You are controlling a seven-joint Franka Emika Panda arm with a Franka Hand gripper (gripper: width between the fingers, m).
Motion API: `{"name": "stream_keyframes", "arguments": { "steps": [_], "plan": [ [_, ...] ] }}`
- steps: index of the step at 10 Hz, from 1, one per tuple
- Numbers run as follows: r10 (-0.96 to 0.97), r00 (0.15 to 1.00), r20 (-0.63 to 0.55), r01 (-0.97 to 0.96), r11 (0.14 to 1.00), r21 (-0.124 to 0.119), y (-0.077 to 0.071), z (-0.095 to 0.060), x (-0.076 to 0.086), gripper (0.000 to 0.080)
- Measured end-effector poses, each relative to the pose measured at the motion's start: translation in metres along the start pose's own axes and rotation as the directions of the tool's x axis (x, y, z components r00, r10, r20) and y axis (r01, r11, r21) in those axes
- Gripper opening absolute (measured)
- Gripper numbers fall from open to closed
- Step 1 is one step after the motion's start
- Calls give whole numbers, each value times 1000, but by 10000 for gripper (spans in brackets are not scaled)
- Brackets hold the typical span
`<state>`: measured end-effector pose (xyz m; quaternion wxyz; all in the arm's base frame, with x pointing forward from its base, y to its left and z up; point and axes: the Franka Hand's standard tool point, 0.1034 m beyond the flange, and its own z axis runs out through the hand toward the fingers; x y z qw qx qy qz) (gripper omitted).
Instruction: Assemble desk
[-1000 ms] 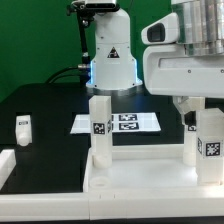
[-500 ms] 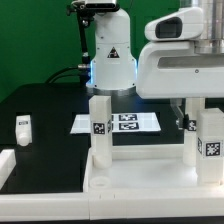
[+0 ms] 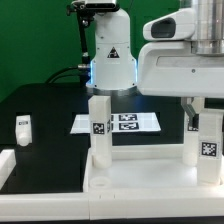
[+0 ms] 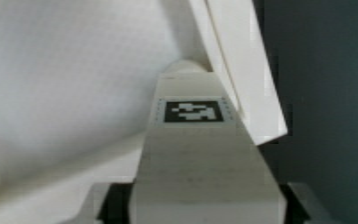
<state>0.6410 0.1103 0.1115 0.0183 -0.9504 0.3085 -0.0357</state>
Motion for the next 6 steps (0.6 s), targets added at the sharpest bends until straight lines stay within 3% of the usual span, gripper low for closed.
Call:
{"name": "stream_keyframes", "arguments": {
  "steps": [1, 3, 4, 6],
  "plan": [
    [203, 979, 0, -203, 979, -6, -1, 0, -2, 285],
    [559, 829, -14, -559, 829, 17, -1, 1, -4, 285],
    [620, 785, 11, -620, 784, 29, 2, 1, -3, 285],
    [706, 708, 18, -706, 708, 27, 1, 1, -4, 285]
  ]
}}
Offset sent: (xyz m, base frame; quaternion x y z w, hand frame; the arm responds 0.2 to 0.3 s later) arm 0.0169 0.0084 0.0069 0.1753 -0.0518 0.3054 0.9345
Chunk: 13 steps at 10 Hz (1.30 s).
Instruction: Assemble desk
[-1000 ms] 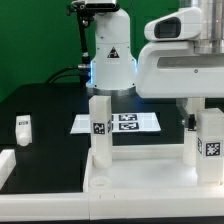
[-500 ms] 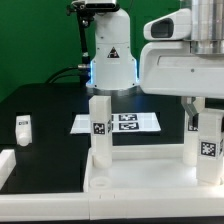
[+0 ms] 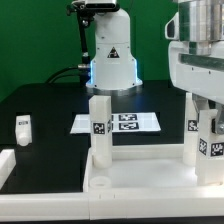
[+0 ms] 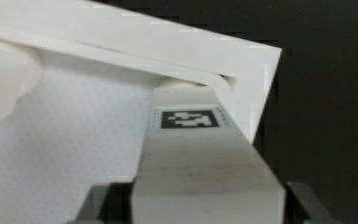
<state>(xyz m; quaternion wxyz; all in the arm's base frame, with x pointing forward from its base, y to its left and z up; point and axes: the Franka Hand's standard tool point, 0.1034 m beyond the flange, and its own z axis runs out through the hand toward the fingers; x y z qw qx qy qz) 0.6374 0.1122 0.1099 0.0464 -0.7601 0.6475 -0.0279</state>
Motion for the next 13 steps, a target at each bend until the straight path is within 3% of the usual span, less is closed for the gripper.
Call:
{"name": "stream_keyframes", "arguments": {
  "steps": [2, 3, 5, 6, 7, 8, 9, 13],
  "plan": [
    [148, 989, 17, -148, 989, 2, 0, 0, 0, 285],
    [387, 918, 83, -388, 921, 7, 1, 1, 4, 285],
    [423, 900, 104, -427, 904, 14, 2, 1, 3, 285],
    [371, 923, 99, -375, 927, 17, 2, 1, 4, 365],
    [186, 979, 83, -189, 982, 26, 2, 0, 3, 365],
    [-24, 997, 68, 22, 999, 32, 2, 0, 0, 550],
    [-198, 978, 66, 196, 980, 24, 4, 1, -3, 629],
    [-492, 869, 54, 491, 871, 38, 4, 2, -3, 649]
  ]
}}
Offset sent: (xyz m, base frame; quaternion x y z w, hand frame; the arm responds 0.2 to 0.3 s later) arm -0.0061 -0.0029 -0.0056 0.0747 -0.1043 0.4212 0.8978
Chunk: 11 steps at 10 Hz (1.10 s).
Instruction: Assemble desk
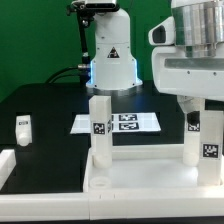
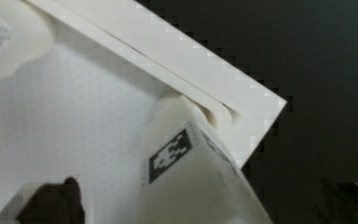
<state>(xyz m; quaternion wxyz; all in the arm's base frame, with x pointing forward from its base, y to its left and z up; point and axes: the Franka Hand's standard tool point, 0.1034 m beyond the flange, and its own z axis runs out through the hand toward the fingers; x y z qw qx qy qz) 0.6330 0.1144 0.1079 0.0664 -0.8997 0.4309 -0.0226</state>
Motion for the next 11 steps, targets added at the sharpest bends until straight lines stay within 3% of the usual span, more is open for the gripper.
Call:
{"name": "stream_keyframes", "arguments": {
  "steps": [1, 2, 5, 7, 9, 11],
  "plan": [
    [-208, 978, -17, 208, 978, -27, 1, 0, 2, 649],
    [-426, 904, -22, 425, 904, -56, -1, 0, 5, 649],
    [-414, 910, -23, 413, 909, -53, -2, 0, 5, 621],
    [-269, 963, -31, 267, 962, -49, -2, 0, 5, 281],
    [-10, 999, -44, 8, 999, -38, -2, 1, 5, 284],
    [275, 960, -48, -276, 961, -24, -3, 1, 1, 284]
  ]
}}
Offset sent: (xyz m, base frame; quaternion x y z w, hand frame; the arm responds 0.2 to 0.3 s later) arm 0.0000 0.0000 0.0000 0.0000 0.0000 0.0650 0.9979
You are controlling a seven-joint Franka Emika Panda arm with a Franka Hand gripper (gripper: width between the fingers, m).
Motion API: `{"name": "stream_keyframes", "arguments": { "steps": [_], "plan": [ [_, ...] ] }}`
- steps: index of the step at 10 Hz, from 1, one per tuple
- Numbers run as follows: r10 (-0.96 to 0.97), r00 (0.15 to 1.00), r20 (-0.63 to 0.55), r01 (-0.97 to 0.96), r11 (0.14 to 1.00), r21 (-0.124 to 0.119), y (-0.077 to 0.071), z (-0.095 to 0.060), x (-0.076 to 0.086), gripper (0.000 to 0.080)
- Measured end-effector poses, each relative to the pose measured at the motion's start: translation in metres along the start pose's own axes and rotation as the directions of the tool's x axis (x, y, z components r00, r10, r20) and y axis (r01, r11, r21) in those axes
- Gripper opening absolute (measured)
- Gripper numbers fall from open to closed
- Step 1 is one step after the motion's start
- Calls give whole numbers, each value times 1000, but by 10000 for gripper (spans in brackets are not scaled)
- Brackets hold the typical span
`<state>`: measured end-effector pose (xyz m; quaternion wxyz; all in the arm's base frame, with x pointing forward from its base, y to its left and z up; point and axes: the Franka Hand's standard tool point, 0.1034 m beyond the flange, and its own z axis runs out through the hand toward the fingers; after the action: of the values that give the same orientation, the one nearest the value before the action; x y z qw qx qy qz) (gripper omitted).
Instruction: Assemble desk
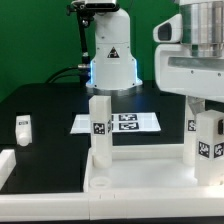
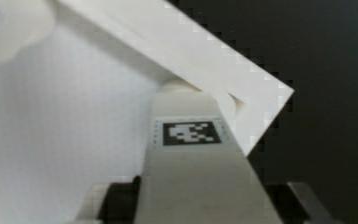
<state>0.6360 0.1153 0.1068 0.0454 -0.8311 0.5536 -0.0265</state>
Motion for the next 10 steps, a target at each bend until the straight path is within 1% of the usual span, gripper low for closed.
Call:
{"name": "stream_keyframes", "arguments": {
  "steps": [1, 2, 3, 4, 5, 7, 8, 9, 10],
  "plan": [
    [200, 980, 14, -201, 980, 16, -1, 0, 1, 284],
    [363, 931, 35, -364, 931, 34, 0, 0, -1, 284],
    [448, 893, 48, -450, 892, 32, -1, 0, -1, 284],
    [505, 862, 54, -507, 862, 30, -1, 0, 0, 284],
    [513, 857, 54, -515, 857, 29, -1, 0, -1, 284],
    [449, 892, 51, -451, 892, 31, -1, 1, 0, 285],
    [277, 960, 50, -278, 960, 16, 2, 1, 3, 482],
    [98, 994, 55, -99, 995, 14, 1, -2, 5, 482],
    [-49, 997, 59, 48, 999, 17, 0, -3, 3, 610]
  ]
}}
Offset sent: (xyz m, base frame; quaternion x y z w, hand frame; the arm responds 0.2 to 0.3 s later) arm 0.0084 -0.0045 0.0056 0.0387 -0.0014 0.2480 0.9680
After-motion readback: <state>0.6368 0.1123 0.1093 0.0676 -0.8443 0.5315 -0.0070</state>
